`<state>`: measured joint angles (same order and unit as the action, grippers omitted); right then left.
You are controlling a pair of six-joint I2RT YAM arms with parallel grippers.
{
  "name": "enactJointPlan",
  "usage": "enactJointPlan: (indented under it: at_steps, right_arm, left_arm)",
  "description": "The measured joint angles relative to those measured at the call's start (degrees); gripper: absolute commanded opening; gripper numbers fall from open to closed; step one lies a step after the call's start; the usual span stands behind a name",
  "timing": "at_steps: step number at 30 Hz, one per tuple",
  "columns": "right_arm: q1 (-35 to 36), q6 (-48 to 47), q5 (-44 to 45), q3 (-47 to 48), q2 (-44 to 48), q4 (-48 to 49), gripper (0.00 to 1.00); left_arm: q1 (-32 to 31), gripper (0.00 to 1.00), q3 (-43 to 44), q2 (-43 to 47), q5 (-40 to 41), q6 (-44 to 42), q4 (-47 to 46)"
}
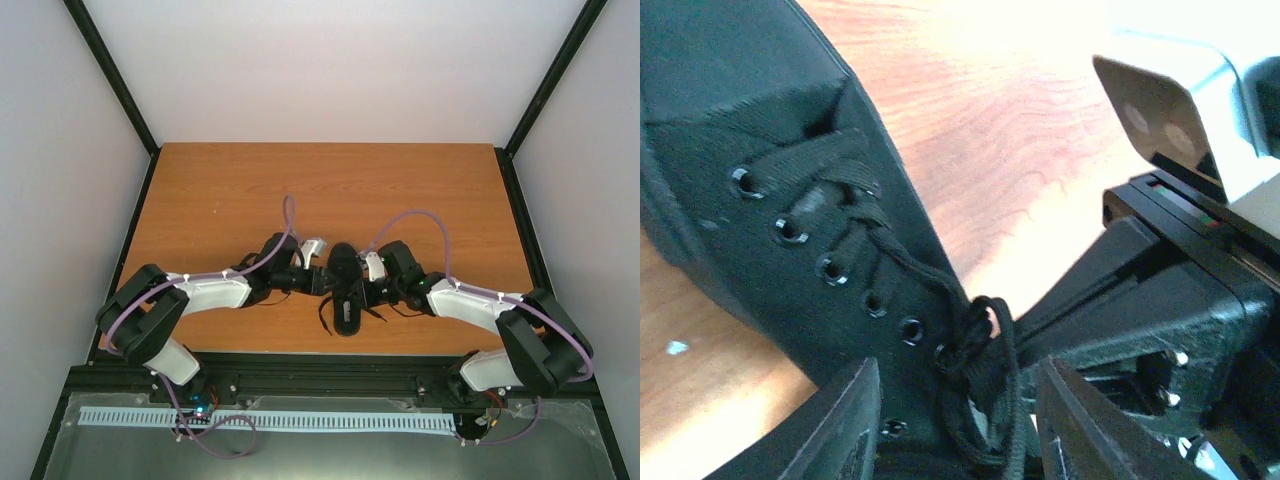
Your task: Tie the shoes
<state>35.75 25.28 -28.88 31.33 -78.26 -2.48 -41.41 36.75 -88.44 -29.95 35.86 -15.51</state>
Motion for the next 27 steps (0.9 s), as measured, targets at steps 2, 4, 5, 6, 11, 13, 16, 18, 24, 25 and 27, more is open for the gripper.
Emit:
enactJointPlan:
  at_steps: [2, 4, 5, 6, 11, 13, 16, 18, 24, 25, 27]
  right_arm:
    - [0.00, -0.02, 0.00, 0.00, 0.00, 0.02, 0.03]
    - [0.00, -0.04, 0.00, -0.02, 0.00, 0.04, 0.03]
    - [0.00, -0.09, 0.00, -0.04, 0.00, 0.11, 0.03]
    - [0.02, -0.15, 0.00, -0.07, 0.00, 0.13, 0.03]
    - [0.02, -0.28, -0.02, -0.24, 0.00, 0.26, 0.03]
    - [0.02, -0.28, -0.02, -0.26, 0.00, 0.33, 0.03]
    - [0.02, -0.33, -0.02, -0.26, 0.00, 0.35, 0.03]
    - [0.02, -0.44, -0.02, -0.26, 0.00, 0.35, 0.03]
    - [0.02, -0.46, -0.02, -0.26, 0.00, 0.35, 0.03]
    - [0.02, -0.46, -0.02, -0.26, 0.00, 0.35, 0.03]
    - [0.02, -0.46, -0.02, -0.26, 0.00, 0.35, 0.03]
  left_arm:
    - [0.63, 0.41, 0.59, -0.02, 0.83, 0.24, 1.01]
    - [1.25, 0.39, 1.20, -0.44, 1.46, 0.39, 2.16]
    - [1.42, 0.37, 1.42, -0.81, 1.51, 0.39, 2.47]
    - [1.51, 0.36, 1.60, -1.22, 1.49, 0.44, 2.71]
    - [1.55, 0.33, 2.40, -4.22, 0.28, 0.33, 3.54]
    - [1.55, 0.33, 2.64, -5.29, -0.85, 0.15, 3.63]
    - [1.57, 0.33, 3.23, -6.12, -2.08, -0.15, 3.61]
    - [1.57, 0.33, 3.41, -6.32, -2.89, -0.35, 3.54]
    - [1.79, 0.33, 3.39, -6.34, -5.40, -0.63, 3.30]
    - [1.79, 0.34, 3.39, -6.34, -5.73, -0.68, 3.15]
    - [1.79, 0.34, 3.39, -6.34, -6.47, -0.72, 2.84]
